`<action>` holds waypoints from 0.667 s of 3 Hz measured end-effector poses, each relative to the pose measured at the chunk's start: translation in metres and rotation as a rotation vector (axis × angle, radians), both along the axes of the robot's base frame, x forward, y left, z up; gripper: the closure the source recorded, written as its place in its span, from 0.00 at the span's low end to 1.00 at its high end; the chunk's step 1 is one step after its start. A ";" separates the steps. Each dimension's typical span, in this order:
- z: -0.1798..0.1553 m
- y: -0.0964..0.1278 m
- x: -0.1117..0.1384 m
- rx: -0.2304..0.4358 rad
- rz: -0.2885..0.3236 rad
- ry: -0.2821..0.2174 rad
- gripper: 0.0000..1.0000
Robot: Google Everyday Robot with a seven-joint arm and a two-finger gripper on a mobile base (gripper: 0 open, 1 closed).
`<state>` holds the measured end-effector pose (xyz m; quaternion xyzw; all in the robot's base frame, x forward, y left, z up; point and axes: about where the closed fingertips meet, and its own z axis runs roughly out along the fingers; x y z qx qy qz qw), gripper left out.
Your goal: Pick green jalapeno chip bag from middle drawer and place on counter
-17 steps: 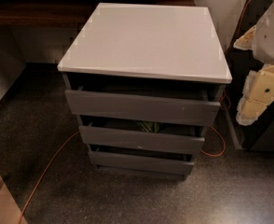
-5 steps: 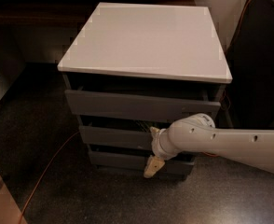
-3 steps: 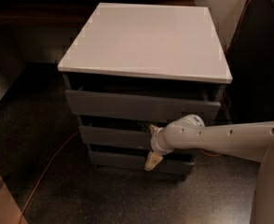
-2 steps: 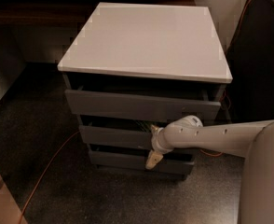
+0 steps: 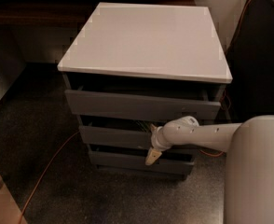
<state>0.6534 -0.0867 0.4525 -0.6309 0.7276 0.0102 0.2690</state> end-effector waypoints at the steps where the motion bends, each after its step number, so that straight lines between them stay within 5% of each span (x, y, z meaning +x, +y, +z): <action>1: -0.013 -0.005 0.016 0.005 -0.019 0.017 0.00; 2: -0.026 -0.013 0.034 -0.002 -0.040 0.054 0.21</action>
Offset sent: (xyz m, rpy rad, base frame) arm 0.0531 -0.0214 -0.0332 -0.0073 0.0715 -0.0635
